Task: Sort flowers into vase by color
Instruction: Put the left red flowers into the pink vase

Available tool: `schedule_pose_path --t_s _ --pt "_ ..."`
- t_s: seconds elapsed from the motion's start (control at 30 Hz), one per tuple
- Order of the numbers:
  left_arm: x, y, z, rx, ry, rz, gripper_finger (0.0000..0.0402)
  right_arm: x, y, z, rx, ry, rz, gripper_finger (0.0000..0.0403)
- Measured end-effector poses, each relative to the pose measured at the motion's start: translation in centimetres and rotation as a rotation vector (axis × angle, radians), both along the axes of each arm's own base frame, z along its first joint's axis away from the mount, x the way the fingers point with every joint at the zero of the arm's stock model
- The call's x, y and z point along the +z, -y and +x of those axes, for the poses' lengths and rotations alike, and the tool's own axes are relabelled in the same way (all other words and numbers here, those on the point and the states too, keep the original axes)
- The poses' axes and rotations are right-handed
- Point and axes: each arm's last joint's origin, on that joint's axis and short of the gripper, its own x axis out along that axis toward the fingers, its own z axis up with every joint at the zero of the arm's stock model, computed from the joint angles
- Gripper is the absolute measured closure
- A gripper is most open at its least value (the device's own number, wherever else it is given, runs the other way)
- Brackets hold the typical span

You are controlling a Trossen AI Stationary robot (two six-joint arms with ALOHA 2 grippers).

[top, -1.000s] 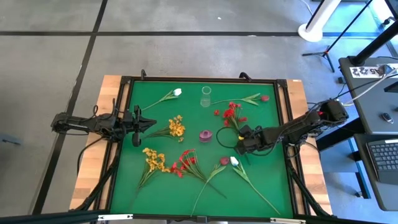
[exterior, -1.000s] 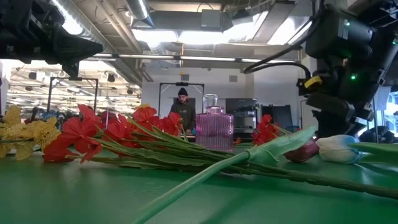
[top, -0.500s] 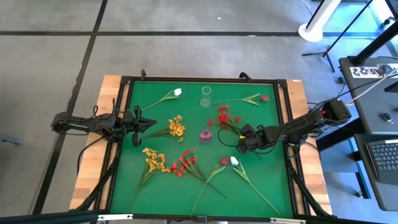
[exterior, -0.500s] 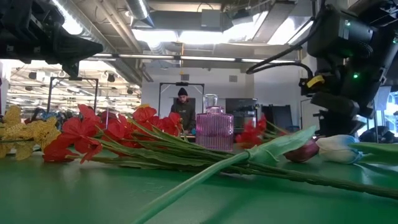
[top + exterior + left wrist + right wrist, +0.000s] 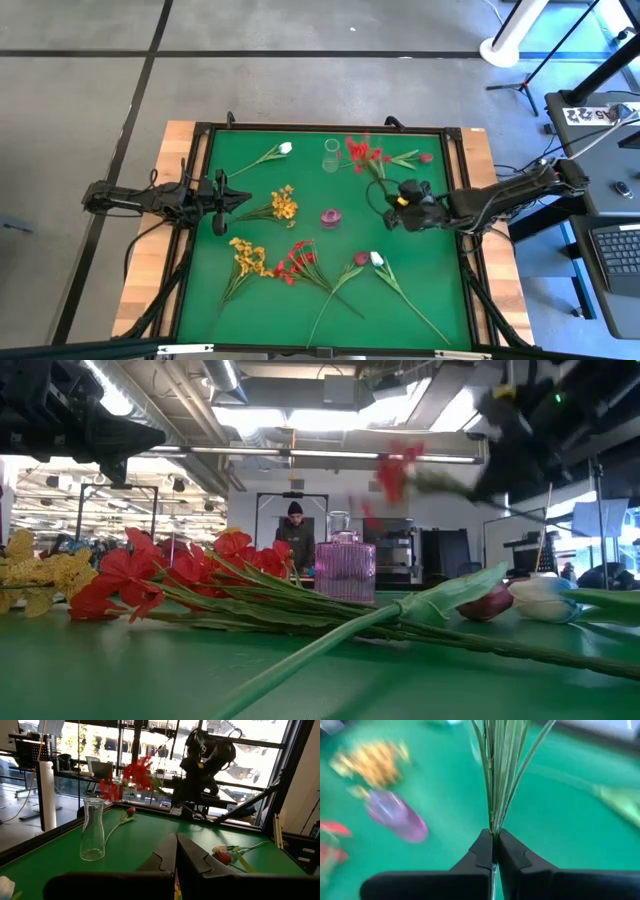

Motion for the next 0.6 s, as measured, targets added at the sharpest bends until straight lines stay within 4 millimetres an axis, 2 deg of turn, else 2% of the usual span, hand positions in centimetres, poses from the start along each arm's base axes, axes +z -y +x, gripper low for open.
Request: schedule_pose_path --t_s 0.17,0.27,0.43,0.6 --pt "0.0 0.0 0.0 -0.001 0.0 0.0 0.0401 2.7 -0.3 1.7 0.099 0.21 -0.186 0.0395" --pt "0.0 0.0 0.0 0.0 0.0 0.0 0.0401 3.6 -0.8 3.2 0.214 0.322 -0.288 0.0396" --pt "0.0 0.0 0.0 0.0 0.0 0.0 0.0401 3.9 -1.7 5.6 0.37 0.445 -0.413 0.0389" --pt "0.0 0.0 0.0 0.0 0.0 0.0 0.0401 2.8 -2.8 8.3 0.481 0.572 -0.533 0.0397"
